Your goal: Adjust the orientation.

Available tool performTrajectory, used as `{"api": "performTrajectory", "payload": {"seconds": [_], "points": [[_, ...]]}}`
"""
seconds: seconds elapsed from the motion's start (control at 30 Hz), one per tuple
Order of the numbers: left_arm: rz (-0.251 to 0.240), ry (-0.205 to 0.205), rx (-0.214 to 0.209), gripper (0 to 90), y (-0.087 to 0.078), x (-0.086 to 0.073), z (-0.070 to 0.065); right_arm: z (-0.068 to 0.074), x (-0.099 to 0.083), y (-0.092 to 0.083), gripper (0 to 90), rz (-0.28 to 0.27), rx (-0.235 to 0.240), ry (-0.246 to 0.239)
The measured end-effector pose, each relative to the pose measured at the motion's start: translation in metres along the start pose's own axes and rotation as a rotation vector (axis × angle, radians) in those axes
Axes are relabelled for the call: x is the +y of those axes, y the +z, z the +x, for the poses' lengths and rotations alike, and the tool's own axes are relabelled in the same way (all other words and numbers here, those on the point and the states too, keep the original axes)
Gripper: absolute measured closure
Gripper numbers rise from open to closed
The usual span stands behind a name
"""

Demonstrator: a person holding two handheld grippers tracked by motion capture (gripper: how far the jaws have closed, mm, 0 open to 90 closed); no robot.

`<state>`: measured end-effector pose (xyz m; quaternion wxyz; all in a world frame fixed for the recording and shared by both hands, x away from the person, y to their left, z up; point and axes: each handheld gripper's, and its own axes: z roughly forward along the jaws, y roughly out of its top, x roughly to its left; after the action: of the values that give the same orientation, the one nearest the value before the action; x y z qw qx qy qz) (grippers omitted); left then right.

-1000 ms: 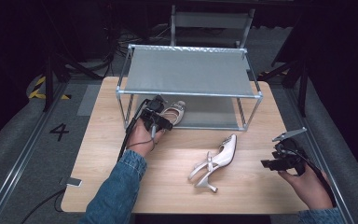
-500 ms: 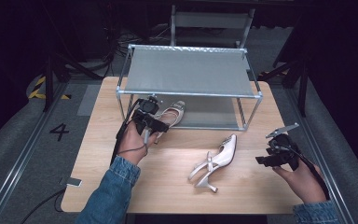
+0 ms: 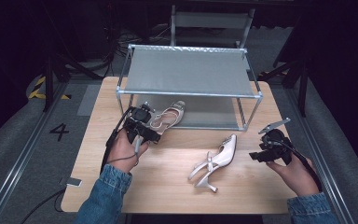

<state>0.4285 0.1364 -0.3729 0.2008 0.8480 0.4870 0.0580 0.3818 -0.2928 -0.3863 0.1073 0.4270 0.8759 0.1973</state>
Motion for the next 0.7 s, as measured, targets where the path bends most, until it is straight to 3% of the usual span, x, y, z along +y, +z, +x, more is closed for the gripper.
{"api": "performTrajectory", "payload": {"seconds": [0.1,0.13,0.37,0.7], "points": [[0.008,0.009,-0.004,18.2,0.006,-0.004,0.003,0.002,0.004,0.002,40.4,0.001,0.002,-0.011],[0.016,-0.008,-0.032,18.2,0.012,-0.006,0.004,0.002,0.005,0.003,40.4,0.001,0.006,-0.015],[0.038,-0.012,-0.042,19.2,0.029,-0.007,0.011,0.003,0.005,0.003,40.4,0.001,0.009,-0.016],[0.031,0.048,-0.010,24.0,0.054,0.000,0.007,0.001,0.000,0.001,40.4,0.004,0.001,-0.003]]}}
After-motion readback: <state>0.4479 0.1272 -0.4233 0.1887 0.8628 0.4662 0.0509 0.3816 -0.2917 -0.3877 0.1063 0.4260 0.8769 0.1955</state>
